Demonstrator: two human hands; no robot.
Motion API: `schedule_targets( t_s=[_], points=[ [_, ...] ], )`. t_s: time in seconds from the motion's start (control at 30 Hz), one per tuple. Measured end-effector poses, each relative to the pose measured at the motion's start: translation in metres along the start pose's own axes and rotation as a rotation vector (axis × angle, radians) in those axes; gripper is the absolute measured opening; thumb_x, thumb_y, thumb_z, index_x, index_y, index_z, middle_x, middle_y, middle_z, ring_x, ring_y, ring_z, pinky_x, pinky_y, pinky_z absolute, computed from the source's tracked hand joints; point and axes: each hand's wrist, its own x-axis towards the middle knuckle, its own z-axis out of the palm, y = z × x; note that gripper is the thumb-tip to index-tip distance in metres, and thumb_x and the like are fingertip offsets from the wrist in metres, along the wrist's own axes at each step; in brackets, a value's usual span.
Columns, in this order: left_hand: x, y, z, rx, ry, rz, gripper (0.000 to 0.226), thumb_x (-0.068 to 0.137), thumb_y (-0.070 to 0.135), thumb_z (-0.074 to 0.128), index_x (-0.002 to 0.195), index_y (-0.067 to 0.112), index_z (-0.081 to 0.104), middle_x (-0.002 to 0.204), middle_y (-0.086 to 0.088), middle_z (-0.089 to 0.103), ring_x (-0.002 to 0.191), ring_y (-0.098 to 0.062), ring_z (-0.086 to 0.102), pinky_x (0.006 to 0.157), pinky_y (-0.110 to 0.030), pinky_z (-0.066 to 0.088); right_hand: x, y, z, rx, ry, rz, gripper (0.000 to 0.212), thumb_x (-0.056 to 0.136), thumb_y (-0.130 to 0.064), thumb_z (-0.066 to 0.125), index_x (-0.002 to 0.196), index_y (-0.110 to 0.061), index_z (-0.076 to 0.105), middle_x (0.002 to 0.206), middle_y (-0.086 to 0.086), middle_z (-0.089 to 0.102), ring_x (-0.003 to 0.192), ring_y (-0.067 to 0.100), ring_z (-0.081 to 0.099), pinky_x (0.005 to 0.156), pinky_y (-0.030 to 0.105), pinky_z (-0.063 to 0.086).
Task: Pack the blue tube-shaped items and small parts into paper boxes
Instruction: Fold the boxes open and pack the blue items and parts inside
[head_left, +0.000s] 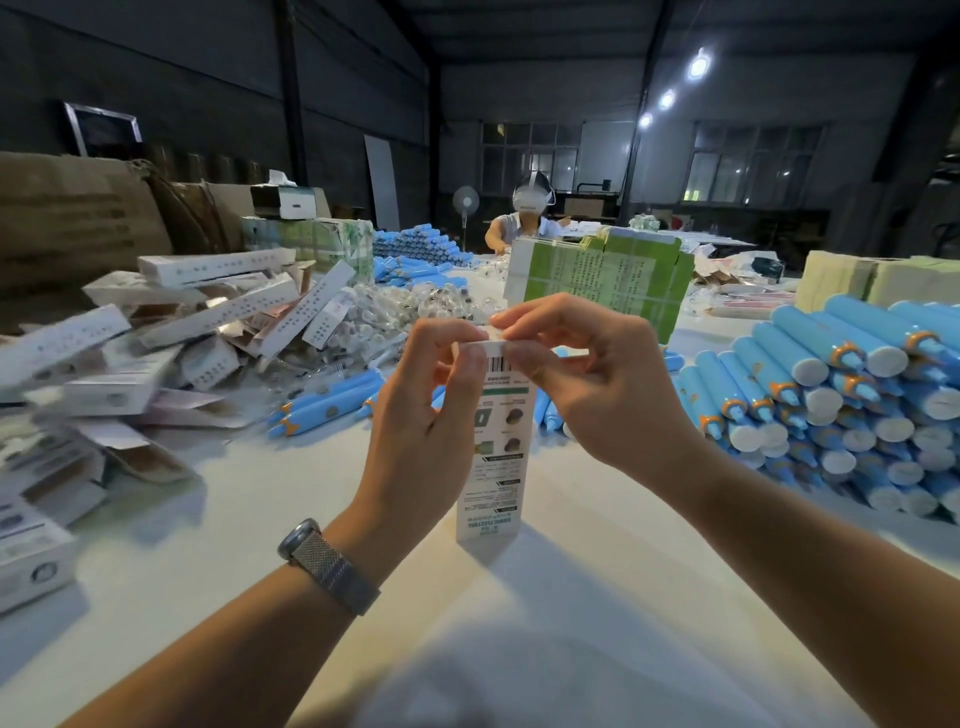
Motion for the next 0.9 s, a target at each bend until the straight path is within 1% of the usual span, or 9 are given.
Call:
schedule_targets(
  t_s=[0.1,0.13,0.27,0.33,0.43,0.5,0.63,0.8,0.9],
  points=[
    [0.000,0.000,0.000,-0.006,-0.001,0.017,0.016,0.100,0.039,0.045,0.098,0.053,0.051,0.088,0.012,0.062,0.082,-0.032,0.062,0.071,-0.062,0.051,0.000,0.002,-0.001,0.086,0.017,0.031,0.006,0.085,-0.004,0.072,0.088,-0.010,0.071,0.102,0.001,0.074,0.087,0.025,0.068,0.072,0.034,0.060],
    [0.000,0.000,0.000,-0.010,-0.005,0.020,0.016,0.100,0.039,0.045,0.098,0.053,0.051,0.088,0.011,0.062,0.082,-0.032,0.063,0.071,-0.062,0.051,0.000,0.003,-0.001,0.104,0.025,0.051,0.007,0.084,-0.006,0.073,0.088,-0.011,0.071,0.103,0.000,0.074,0.086,0.028,0.068,0.073,0.034,0.060],
    [0.000,0.000,0.001,-0.016,-0.008,0.027,0.016,0.100,0.040,0.044,0.097,0.055,0.050,0.087,0.012,0.063,0.081,-0.026,0.065,0.067,-0.056,0.054,0.002,0.002,-0.002,0.151,0.038,0.091,0.004,0.082,-0.006,0.074,0.083,-0.008,0.071,0.101,0.002,0.075,0.085,0.030,0.068,0.075,0.045,0.060],
    [0.002,0.000,0.001,-0.033,0.004,0.017,0.016,0.098,0.040,0.045,0.095,0.055,0.052,0.087,0.012,0.063,0.083,-0.023,0.065,0.066,-0.044,0.054,0.002,0.000,-0.001,0.111,0.037,0.086,0.005,0.084,-0.005,0.074,0.082,-0.008,0.070,0.099,0.001,0.075,0.084,0.027,0.067,0.074,0.046,0.059],
    [0.003,0.003,-0.001,-0.075,0.025,0.026,0.018,0.097,0.036,0.047,0.092,0.051,0.055,0.087,0.014,0.064,0.081,-0.012,0.065,0.064,-0.023,0.049,0.002,-0.004,0.000,0.045,0.030,0.069,0.009,0.087,-0.012,0.072,0.082,-0.019,0.068,0.096,-0.002,0.074,0.081,0.025,0.067,0.066,0.050,0.057],
    [0.005,0.005,-0.001,-0.091,0.020,0.035,0.016,0.097,0.033,0.048,0.092,0.047,0.055,0.085,0.018,0.064,0.077,-0.007,0.064,0.062,-0.018,0.048,0.003,-0.007,-0.001,0.041,0.021,0.058,0.012,0.089,-0.015,0.070,0.082,-0.025,0.066,0.096,0.001,0.074,0.082,0.029,0.068,0.064,0.053,0.057],
    [0.007,0.009,-0.002,-0.084,0.020,0.077,0.008,0.099,0.028,0.048,0.093,0.031,0.051,0.085,0.020,0.063,0.076,-0.005,0.063,0.066,-0.019,0.050,0.004,-0.012,-0.002,0.042,0.005,0.057,0.012,0.090,-0.017,0.069,0.081,-0.023,0.063,0.094,0.008,0.073,0.080,0.030,0.070,0.065,0.054,0.058],
    [0.008,0.011,-0.001,-0.085,0.016,0.076,0.010,0.099,0.023,0.049,0.091,0.029,0.052,0.084,0.019,0.061,0.078,-0.008,0.060,0.072,-0.027,0.048,0.007,-0.017,-0.007,0.044,-0.046,0.064,0.014,0.091,-0.013,0.067,0.080,-0.020,0.061,0.095,0.017,0.070,0.083,0.038,0.067,0.066,0.051,0.058],
    [0.008,0.011,-0.001,-0.080,0.007,0.077,0.018,0.100,0.012,0.048,0.092,0.027,0.053,0.084,0.019,0.061,0.077,-0.003,0.059,0.072,-0.021,0.046,0.009,-0.016,-0.011,0.072,-0.086,0.088,0.016,0.091,-0.010,0.067,0.080,-0.020,0.061,0.101,0.019,0.069,0.088,0.042,0.066,0.069,0.049,0.060]
  ],
)
